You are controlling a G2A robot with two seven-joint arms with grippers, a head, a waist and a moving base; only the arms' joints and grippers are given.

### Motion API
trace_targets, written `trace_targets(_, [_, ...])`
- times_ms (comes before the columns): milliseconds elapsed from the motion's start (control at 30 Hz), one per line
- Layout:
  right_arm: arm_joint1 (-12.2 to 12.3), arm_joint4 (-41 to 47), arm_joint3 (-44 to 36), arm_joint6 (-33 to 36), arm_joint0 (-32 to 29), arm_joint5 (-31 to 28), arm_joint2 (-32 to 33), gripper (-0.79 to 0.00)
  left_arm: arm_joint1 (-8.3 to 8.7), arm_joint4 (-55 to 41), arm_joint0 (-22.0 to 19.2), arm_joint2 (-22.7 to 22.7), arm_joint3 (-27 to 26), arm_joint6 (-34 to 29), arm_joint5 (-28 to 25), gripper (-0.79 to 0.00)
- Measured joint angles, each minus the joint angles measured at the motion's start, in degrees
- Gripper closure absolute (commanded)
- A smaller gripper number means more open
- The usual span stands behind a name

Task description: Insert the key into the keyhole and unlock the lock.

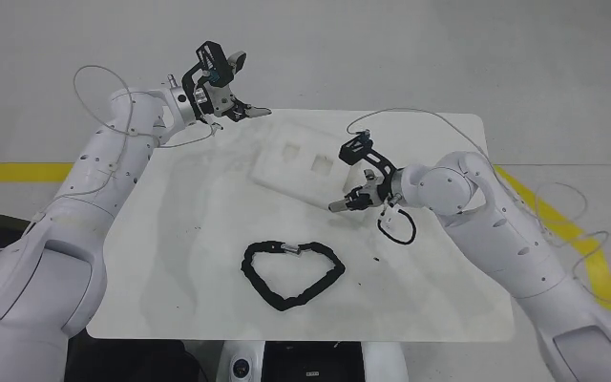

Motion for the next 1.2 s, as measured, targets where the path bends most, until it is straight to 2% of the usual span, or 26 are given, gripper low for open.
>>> trace_targets(233, [-0.4, -0.6, 0.8, 2.6, 1.4, 0.6, -0.5, -0.785, 0.0, 0.0, 0.0, 0.0, 0.0, 0.0, 0.0, -0.785])
trace_targets(867, [-0.5, -1.0, -0.3, 1.5, 0.5, 0.6, -0.9, -0.785, 0.0, 0.0, 0.0, 0.0, 0.0, 0.0, 0.0, -0.785])
trace_targets(1200, [-1.9, -4.0, -4.3, 3.7, 1.5, 13.0, -3.2, -0.785, 0.0, 0.0, 0.0, 0.0, 0.0, 0.0, 0.0, -0.785])
